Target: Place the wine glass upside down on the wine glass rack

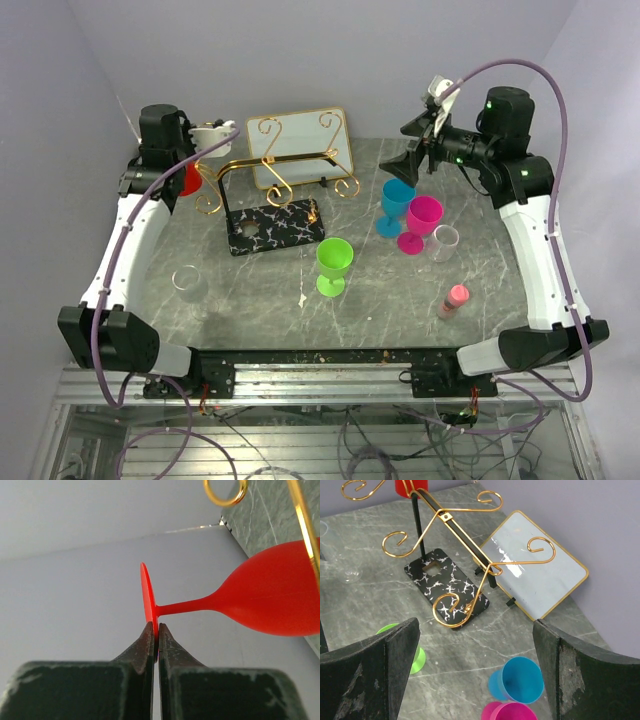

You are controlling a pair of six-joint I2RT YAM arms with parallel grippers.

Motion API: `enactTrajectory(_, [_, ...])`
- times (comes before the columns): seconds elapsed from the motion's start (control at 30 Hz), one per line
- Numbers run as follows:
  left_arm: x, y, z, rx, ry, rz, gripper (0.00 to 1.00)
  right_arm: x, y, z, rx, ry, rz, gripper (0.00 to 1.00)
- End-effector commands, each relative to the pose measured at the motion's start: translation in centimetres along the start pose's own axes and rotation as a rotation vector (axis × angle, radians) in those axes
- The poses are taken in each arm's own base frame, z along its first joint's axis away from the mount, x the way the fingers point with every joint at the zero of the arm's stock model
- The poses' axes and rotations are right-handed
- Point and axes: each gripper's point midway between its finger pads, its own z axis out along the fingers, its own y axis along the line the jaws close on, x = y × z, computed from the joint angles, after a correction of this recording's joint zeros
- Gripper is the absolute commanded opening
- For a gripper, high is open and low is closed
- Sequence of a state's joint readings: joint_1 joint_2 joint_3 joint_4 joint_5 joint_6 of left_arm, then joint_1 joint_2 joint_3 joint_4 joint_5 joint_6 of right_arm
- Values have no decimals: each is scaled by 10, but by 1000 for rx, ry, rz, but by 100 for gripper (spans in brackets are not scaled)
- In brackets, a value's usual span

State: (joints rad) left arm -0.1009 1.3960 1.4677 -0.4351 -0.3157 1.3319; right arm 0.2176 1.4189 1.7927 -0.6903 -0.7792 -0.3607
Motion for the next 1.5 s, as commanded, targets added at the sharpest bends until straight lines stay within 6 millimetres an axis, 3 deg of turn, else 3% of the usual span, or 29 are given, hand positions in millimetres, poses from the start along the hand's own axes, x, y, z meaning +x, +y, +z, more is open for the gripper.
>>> enactTrajectory(0.0, [-32, 18, 1, -34, -111, 99, 7, -14, 2, -10, -8, -60, -4, 95])
enactTrajectory(0.2, [-58, 10, 8, -1, -166, 198, 7, -11, 0, -18, -9, -78, 21, 96])
enactTrajectory(0.53, [-87, 7, 7, 50, -277, 217, 7, -10, -4, -27, -2, -100, 48, 97])
enactTrajectory(1.17, [-114, 0, 20, 40, -320, 235, 7, -5, -10, -31, 1, -114, 82, 98])
enactTrajectory(1.47, [-120, 4, 33, -4, -300, 152, 7, -5, -10, -33, -4, -124, 95, 98])
